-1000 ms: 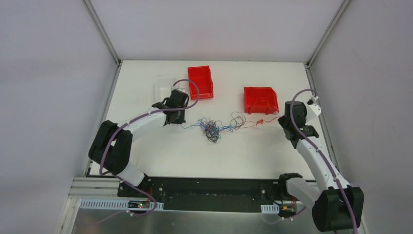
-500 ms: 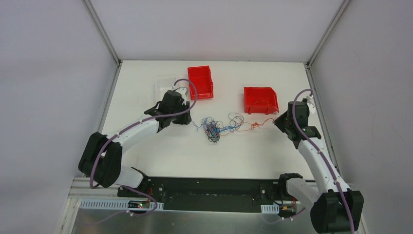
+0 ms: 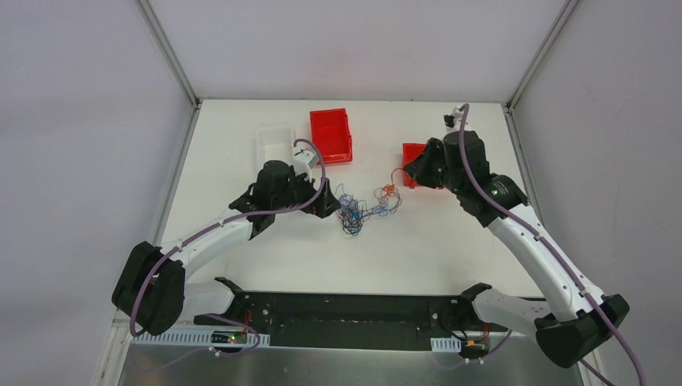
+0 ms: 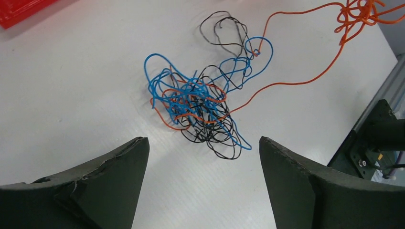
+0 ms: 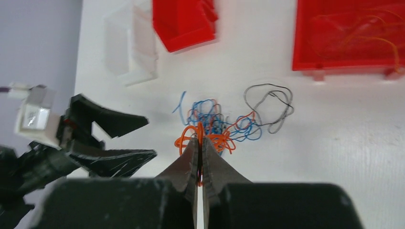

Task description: Untangle the cables

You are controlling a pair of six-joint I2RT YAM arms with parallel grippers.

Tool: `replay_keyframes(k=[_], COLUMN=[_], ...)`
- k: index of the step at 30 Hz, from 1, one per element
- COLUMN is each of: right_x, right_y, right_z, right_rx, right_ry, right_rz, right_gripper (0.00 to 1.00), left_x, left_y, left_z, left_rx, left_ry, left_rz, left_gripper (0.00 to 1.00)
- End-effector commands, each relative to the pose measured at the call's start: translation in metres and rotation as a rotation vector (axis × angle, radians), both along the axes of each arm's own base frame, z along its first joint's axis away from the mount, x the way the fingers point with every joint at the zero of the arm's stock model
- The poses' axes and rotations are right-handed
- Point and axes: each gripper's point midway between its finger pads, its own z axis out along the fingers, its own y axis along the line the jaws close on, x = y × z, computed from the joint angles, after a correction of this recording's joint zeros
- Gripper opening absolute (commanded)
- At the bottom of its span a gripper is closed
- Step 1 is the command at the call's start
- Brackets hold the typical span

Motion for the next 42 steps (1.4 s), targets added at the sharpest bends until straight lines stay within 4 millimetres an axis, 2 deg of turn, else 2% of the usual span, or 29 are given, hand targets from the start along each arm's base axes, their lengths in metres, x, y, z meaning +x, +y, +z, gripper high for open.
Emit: replay_keyframes(k=[1,8,13,17,26,29,31,32,35,38,41,42], right_x=[-0.011,-0.023,-0.032,-0.038,-0.045,-0.046,-0.046,-0.046,-0.044,-0.041,-0.031,-0.019], right_y=[0.036,0.077,0.102,0.120,0.147,0.154,0.155,0.156,0.153,0.146,0.127,0.110], right_z=[0.056,0.121,0.150,0.157,0.149,0.149,0.149,0.149,0.148,0.143,0.136,0.131], right_rx=[-0.034,0.007,0.029,0.048,0.078,0.092,0.097,0.098,0.090,0.079,0.028,-0.019], right_ry=[-0.105,-0.199,-0.230,-0.230,-0.204,-0.206,-0.208,-0.208,-0.215,-0.224,-0.244,-0.260], right_rz=[0.169,0.313,0.391,0.438,0.482,0.488,0.488,0.489,0.472,0.440,0.339,0.243], right_gripper=[0.00,0.00,0.00,0.00,0.00,0.00,0.00,0.00,0.00,0.00,0.00,0.00], left_x=[-0.006,-0.016,-0.021,-0.025,-0.036,-0.037,-0.038,-0.038,-0.035,-0.035,-0.031,-0.030], left_y=[-0.017,-0.020,-0.021,-0.024,-0.033,-0.038,-0.041,-0.043,-0.046,-0.049,-0.048,-0.046], left_z=[0.037,0.057,0.065,0.071,0.078,0.075,0.074,0.073,0.069,0.066,0.064,0.064], left_rx=[-0.123,-0.218,-0.261,-0.305,-0.365,-0.370,-0.373,-0.372,-0.353,-0.354,-0.349,-0.341], left_ry=[-0.131,-0.256,-0.319,-0.355,-0.382,-0.355,-0.341,-0.334,-0.293,-0.264,-0.256,-0.257], left_rz=[-0.105,-0.142,-0.168,-0.189,-0.266,-0.296,-0.312,-0.317,-0.326,-0.338,-0.313,-0.297], left_gripper=[0.88,0.85,0.85,0.84,0.81,0.71,0.69,0.65,0.31,0.03,0.00,0.00])
